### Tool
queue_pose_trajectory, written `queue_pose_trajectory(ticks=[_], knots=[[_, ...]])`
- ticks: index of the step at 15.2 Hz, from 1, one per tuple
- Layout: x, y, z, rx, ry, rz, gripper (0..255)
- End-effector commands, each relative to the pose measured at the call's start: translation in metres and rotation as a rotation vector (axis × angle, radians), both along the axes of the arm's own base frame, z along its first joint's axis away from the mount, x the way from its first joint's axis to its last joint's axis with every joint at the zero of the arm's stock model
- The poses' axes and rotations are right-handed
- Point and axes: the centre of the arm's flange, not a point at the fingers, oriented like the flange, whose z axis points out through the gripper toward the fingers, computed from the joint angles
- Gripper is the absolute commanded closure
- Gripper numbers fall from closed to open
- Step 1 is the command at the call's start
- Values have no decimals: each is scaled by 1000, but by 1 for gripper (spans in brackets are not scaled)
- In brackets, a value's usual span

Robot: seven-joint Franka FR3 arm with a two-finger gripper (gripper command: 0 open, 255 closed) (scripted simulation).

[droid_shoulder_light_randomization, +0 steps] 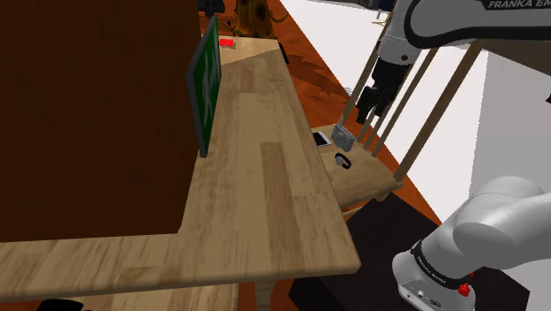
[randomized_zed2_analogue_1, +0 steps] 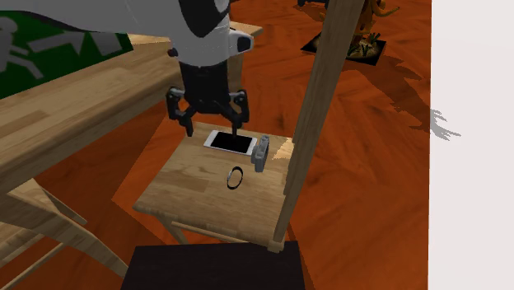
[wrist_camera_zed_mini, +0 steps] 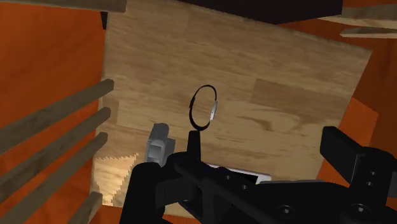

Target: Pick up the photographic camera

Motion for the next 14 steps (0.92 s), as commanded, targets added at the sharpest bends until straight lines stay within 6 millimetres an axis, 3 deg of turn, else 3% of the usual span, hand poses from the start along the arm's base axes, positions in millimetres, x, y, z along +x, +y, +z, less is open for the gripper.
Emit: queue_pose_trajectory(ticks=[1, 14], knots=[[11, -12, -22, -10, -10, -21, 0], [90, -93, -139, -67, -59, -155, 0]])
